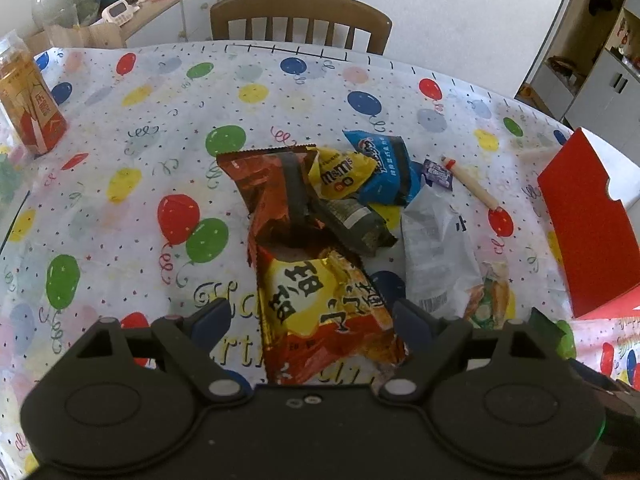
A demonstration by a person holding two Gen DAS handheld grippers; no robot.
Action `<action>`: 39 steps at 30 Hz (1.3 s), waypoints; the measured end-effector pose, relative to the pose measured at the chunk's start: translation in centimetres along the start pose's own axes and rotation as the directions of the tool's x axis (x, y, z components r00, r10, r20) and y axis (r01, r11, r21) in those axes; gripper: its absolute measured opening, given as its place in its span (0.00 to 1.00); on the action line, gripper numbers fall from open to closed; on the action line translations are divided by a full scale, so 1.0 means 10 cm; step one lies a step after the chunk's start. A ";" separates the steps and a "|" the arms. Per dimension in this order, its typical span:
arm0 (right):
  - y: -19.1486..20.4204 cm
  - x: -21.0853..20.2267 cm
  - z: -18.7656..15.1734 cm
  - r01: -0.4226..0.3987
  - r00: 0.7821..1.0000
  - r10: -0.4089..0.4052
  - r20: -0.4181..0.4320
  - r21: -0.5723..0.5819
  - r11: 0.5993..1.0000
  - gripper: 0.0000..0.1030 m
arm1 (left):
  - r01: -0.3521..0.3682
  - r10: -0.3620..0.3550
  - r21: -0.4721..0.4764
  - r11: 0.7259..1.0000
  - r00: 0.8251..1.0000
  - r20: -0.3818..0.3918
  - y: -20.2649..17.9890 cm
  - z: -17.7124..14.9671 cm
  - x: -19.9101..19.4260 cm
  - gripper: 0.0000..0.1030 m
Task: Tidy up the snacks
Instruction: 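Grasp the green packet with the right tool while the left tool grasps the orange chip bag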
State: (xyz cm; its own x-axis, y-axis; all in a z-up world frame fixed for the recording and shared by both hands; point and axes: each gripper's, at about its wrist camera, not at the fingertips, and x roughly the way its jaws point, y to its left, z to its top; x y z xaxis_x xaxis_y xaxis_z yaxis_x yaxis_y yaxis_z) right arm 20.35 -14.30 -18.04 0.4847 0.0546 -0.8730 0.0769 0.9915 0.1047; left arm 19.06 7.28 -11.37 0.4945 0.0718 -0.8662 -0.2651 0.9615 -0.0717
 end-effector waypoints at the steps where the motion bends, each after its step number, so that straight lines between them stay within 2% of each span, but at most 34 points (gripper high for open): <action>1: 0.03 0.02 0.01 0.011 1.000 -0.011 -0.001 -0.006 1.000 0.79 | -0.006 0.006 0.005 1.000 1.000 0.002 -0.01 0.01 0.01 0.84; 6: 0.10 0.03 0.02 0.048 0.999 -0.047 0.008 -0.028 0.998 0.69 | -0.005 0.005 0.003 1.000 1.000 -0.017 -0.01 0.05 0.09 0.80; 11: 0.12 -0.01 -0.01 0.046 0.999 -0.045 0.014 -0.033 0.998 0.52 | 0.015 -0.016 -0.022 1.000 0.999 -0.038 0.03 0.06 0.15 0.76; 25: -0.17 -0.16 -0.15 -0.023 0.999 0.023 0.028 -0.009 1.000 0.49 | 0.094 -0.098 -0.084 0.992 0.994 -0.040 0.17 0.06 0.12 0.53; 31: -0.26 -0.30 -0.18 -0.049 0.997 0.050 0.051 -0.022 0.999 0.49 | 0.096 -0.099 -0.082 0.992 0.995 -0.026 0.21 0.02 0.06 0.51; 39: -0.38 -0.65 -0.20 -0.127 0.988 0.132 0.085 -0.057 0.990 0.49 | 0.127 -0.127 -0.101 0.987 0.992 0.004 0.28 -0.06 -0.18 0.51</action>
State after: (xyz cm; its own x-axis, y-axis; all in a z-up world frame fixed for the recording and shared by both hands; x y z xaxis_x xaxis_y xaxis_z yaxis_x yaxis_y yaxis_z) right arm 15.14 -18.22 -13.70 0.5627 0.1745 -0.8080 -0.0349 0.9816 0.1877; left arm 16.92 9.72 -10.35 0.5274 -0.0498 -0.8482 -0.2823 0.9313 -0.2302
